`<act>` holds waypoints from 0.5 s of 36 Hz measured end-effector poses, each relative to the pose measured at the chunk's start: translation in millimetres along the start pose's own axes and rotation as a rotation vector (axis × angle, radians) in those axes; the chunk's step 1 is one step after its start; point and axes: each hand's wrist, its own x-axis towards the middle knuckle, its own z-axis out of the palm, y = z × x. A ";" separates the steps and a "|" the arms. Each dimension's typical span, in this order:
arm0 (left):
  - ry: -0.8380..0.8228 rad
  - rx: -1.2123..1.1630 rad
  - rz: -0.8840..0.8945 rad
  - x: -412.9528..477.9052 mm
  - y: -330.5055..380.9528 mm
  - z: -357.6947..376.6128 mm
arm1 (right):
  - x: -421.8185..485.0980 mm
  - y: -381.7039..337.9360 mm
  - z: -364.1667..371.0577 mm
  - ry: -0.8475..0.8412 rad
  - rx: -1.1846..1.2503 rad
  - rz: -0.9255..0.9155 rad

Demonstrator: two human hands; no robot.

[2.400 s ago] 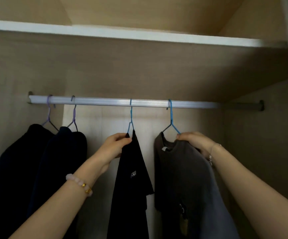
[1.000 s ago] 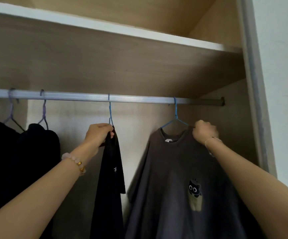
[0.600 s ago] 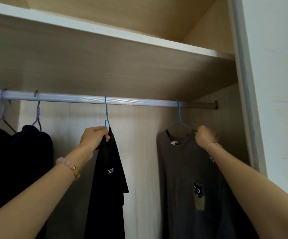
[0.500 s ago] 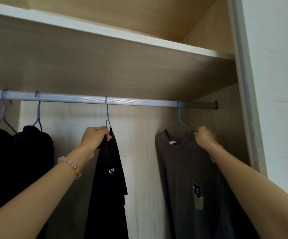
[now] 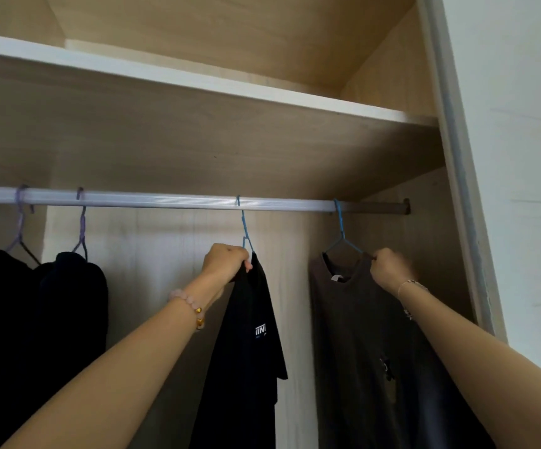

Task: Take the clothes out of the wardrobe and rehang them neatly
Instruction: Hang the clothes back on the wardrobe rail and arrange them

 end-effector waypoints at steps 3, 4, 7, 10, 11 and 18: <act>-0.026 0.016 -0.012 2.3 3.1 17.3 | -0.4 1.9 -2.2 -0.014 -0.010 -0.009; -0.032 0.015 -0.013 3.0 4.5 23.7 | -0.5 2.8 -3.3 -0.016 -0.012 -0.010; -0.058 0.004 -0.020 6.0 5.9 43.7 | -1.8 4.7 -4.1 -0.010 -0.022 -0.003; -0.068 0.002 -0.026 7.6 5.1 59.3 | -1.2 5.4 -2.3 -0.005 -0.034 0.002; -0.064 0.009 -0.021 8.8 4.0 63.5 | -1.0 5.7 -1.7 -0.006 -0.036 0.005; -0.032 0.050 0.051 10.1 -4.5 76.1 | -2.0 4.7 0.7 -0.017 -0.055 -0.012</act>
